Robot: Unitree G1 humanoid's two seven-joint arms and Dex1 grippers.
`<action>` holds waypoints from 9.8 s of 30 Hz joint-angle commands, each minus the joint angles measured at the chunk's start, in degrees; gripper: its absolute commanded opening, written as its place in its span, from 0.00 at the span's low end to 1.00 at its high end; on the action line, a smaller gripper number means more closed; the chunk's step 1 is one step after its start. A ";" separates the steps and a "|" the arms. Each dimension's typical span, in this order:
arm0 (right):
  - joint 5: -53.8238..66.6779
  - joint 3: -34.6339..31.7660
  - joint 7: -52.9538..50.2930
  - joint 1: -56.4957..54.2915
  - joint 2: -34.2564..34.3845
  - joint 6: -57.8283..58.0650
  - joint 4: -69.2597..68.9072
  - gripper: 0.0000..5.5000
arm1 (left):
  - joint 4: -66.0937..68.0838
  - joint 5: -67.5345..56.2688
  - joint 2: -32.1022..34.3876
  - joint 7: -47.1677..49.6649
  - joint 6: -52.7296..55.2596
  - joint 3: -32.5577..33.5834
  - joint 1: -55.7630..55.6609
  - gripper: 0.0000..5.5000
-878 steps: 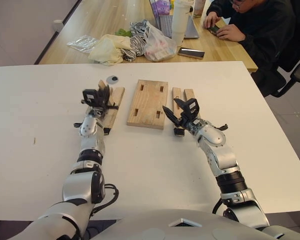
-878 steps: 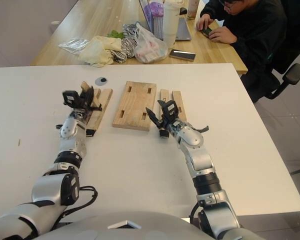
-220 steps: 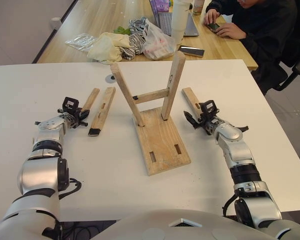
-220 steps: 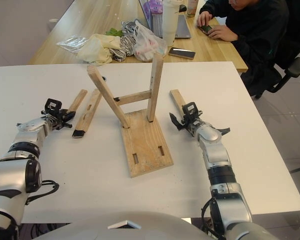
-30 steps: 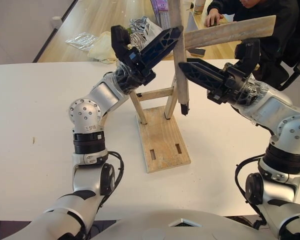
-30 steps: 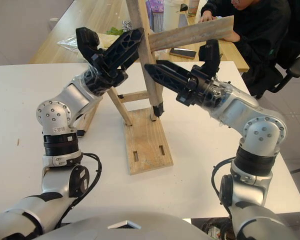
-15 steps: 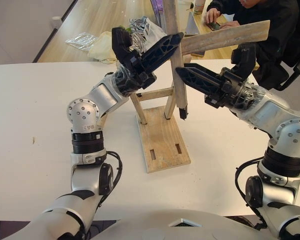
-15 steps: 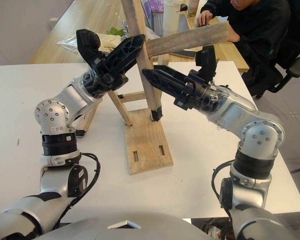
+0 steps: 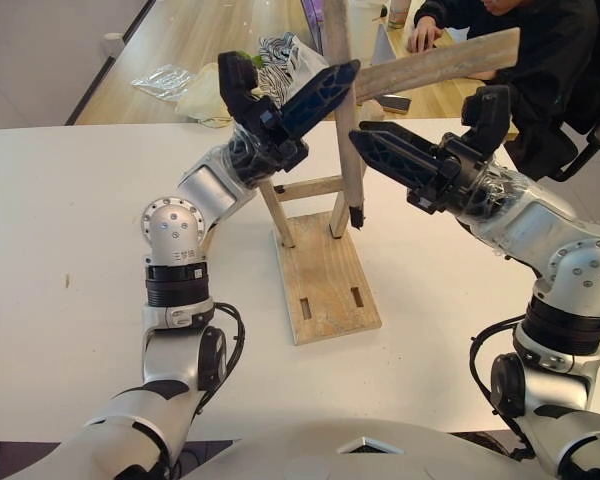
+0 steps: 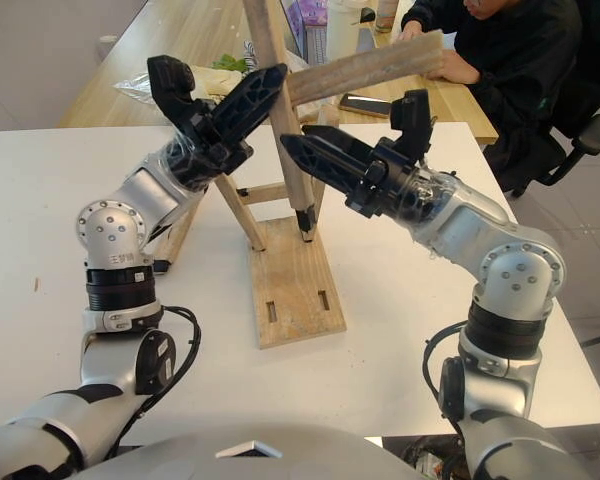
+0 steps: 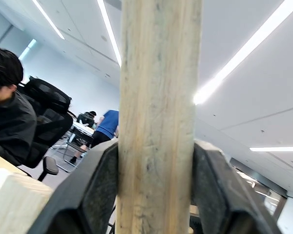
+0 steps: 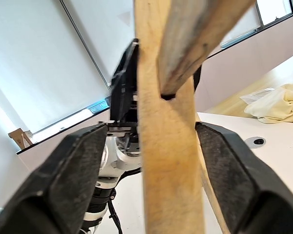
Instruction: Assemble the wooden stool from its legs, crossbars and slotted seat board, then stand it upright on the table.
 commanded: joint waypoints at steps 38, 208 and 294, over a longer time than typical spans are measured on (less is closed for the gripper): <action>-24.06 -1.69 24.84 13.54 -12.82 -11.46 23.45 0.77 | -16.27 21.39 5.37 -11.75 -20.25 -9.53 37.26 0.38; -123.67 16.46 -14.98 26.96 -18.99 -118.11 19.60 0.23 | -27.31 47.15 29.54 -10.43 -2.65 -18.02 25.95 0.68; -125.44 19.52 -21.17 23.38 -24.05 -107.59 16.02 0.23 | -25.75 37.53 29.44 -23.77 -33.30 -16.18 35.99 0.37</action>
